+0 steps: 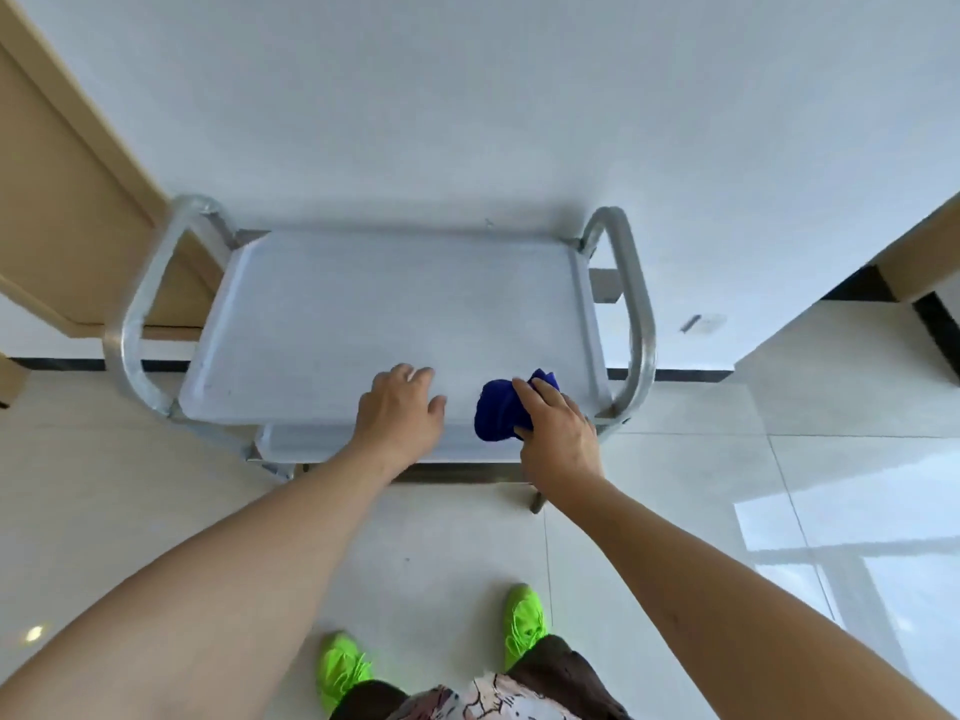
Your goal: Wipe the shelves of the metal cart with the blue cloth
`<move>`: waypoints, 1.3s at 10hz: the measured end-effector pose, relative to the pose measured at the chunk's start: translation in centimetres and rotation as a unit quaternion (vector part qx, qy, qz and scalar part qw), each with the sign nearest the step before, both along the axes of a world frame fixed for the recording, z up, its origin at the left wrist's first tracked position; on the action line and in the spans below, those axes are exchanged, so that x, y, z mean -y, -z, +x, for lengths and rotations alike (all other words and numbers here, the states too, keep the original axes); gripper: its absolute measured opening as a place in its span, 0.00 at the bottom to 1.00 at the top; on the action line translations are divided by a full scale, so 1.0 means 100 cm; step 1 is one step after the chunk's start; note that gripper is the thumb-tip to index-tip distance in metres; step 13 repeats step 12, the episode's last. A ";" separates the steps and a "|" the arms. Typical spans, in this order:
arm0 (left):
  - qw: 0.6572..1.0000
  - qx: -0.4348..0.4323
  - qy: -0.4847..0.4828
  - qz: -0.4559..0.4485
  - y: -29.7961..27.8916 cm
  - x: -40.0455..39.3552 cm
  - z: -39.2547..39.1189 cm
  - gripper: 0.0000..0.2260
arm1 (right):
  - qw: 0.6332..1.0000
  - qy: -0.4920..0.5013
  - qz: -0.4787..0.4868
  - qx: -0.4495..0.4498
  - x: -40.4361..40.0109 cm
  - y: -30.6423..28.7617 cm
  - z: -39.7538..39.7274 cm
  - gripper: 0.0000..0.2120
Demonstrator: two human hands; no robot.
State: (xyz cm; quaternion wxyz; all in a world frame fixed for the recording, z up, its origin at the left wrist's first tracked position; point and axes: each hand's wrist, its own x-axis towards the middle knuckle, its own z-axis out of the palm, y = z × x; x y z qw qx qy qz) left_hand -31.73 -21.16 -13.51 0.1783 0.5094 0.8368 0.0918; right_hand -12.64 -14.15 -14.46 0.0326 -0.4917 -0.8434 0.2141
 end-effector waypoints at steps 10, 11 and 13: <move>0.991 -0.065 0.110 0.040 -0.059 -0.187 0.091 0.21 | 0.997 0.056 -0.015 0.058 -0.198 -0.023 0.052 0.29; 0.989 -0.066 0.114 0.064 -0.081 -0.187 0.084 0.21 | 0.996 0.077 0.008 0.036 -0.191 -0.052 0.048 0.23; 0.982 -0.082 0.129 0.114 -0.107 -0.187 0.072 0.21 | 0.996 0.072 0.059 -0.006 -0.183 -0.086 0.038 0.20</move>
